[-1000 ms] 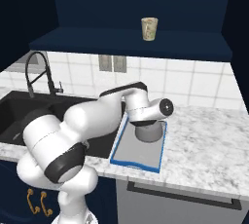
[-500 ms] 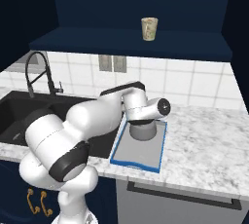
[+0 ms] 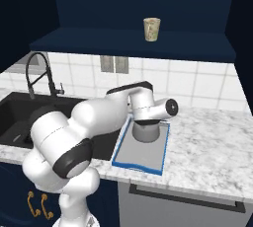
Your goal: Pick the kettle from the counter and place it on the tray. Then pick the mug from the cabinet and place it on the tray. Then close the cabinet doors.
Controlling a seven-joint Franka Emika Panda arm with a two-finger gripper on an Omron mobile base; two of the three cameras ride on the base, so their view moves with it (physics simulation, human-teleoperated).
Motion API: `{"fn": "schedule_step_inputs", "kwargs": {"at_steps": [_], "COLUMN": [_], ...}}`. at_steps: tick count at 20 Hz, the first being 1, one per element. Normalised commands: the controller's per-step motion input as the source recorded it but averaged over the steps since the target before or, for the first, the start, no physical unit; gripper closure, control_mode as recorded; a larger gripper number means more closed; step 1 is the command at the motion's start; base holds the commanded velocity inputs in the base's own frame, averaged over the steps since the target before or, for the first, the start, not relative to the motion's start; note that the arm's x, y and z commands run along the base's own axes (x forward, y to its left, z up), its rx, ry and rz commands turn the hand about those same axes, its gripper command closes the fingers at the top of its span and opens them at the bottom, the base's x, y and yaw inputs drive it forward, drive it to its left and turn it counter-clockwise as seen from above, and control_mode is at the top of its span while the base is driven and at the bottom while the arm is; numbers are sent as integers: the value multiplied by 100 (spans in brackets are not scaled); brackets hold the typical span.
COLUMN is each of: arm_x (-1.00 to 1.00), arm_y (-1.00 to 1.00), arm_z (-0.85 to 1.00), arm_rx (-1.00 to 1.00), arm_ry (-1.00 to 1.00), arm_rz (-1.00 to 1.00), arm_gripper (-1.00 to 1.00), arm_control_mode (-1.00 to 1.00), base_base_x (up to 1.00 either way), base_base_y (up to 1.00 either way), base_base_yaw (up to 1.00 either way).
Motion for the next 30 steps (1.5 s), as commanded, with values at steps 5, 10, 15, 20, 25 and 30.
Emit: {"fn": "schedule_step_inputs", "kwargs": {"at_steps": [5, 10, 15, 20, 25, 30], "arm_x": [-13, -12, -41, -60, -46, -29], "arm_y": [9, 3, 0, 13, 25, 22], "arm_z": [6, 30, 45, 39, 60, 76], "arm_rx": [0, -1, -10, -14, -10, -3], "arm_ry": [0, -1, 0, -5, -2, 0], "arm_rz": [0, 0, 0, -4, -7, -15], "arm_gripper": [-100, -100, -100, -100, -100, -100], "arm_control_mode": [-100, -100, -100, -100, -100, -100], "base_base_x": [0, 0, 0, 0, 0, 0], "base_base_y": [0, 0, 0, 0, 0, 0], "base_base_yaw": [0, 0, 0, 0, 0, 0]}}
